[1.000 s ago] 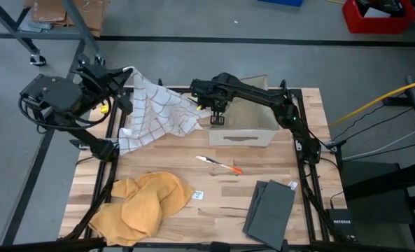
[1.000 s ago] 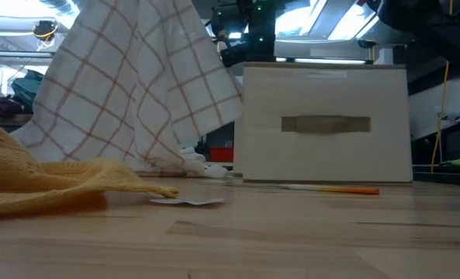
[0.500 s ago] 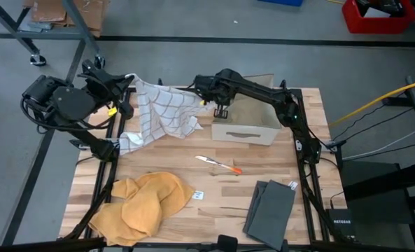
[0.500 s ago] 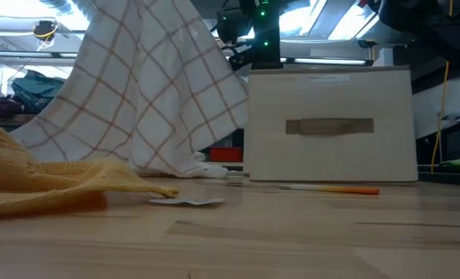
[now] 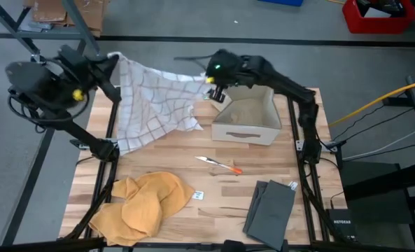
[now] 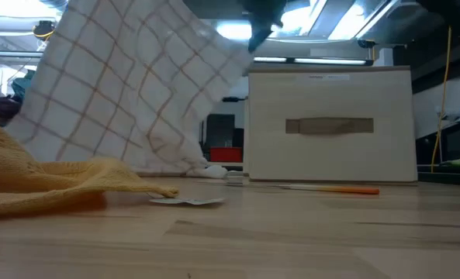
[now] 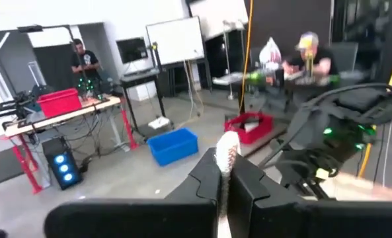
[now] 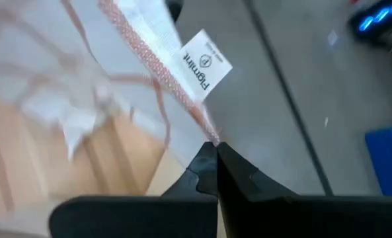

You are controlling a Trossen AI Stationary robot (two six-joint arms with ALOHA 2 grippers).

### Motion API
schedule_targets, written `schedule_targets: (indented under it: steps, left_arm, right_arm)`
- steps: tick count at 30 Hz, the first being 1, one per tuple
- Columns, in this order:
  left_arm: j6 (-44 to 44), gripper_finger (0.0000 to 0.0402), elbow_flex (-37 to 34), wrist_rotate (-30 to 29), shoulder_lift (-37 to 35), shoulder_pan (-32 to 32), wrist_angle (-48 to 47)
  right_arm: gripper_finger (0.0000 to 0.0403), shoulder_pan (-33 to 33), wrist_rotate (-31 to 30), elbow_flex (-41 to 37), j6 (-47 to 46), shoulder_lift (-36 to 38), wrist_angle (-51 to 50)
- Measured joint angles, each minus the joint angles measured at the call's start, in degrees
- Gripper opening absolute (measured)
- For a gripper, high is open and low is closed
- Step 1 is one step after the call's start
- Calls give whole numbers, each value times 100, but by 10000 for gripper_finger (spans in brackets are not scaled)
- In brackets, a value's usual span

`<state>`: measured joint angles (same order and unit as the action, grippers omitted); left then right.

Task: Fold towel
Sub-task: Fold the white kitchen towel

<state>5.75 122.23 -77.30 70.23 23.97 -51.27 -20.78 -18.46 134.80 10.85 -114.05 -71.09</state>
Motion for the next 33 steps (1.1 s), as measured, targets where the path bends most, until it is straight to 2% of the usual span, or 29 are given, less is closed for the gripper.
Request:
schedule_targets:
  steps: [9,15,22,28,33]
  left_arm:
    - [1415,0,-2,8,-211,-17,2506]
    - [1373,0,-2,22,-350,-215,3437]
    - [1169,0,-7,231,-421,-530,4266]
    - [1751,0,-9,914,-460,-669,4848]
    - [1876,0,-9,945,-513,-682,4873]
  right_arm:
    - [1,6,-46,9,8,1149,2036]
    - [1,7,-47,11,11,1686,3548]
    - [1,7,-46,17,13,1908,5186]
    - [1,7,-41,17,224,1909,5663]
    - [1,9,9,17,280,1907,5511]
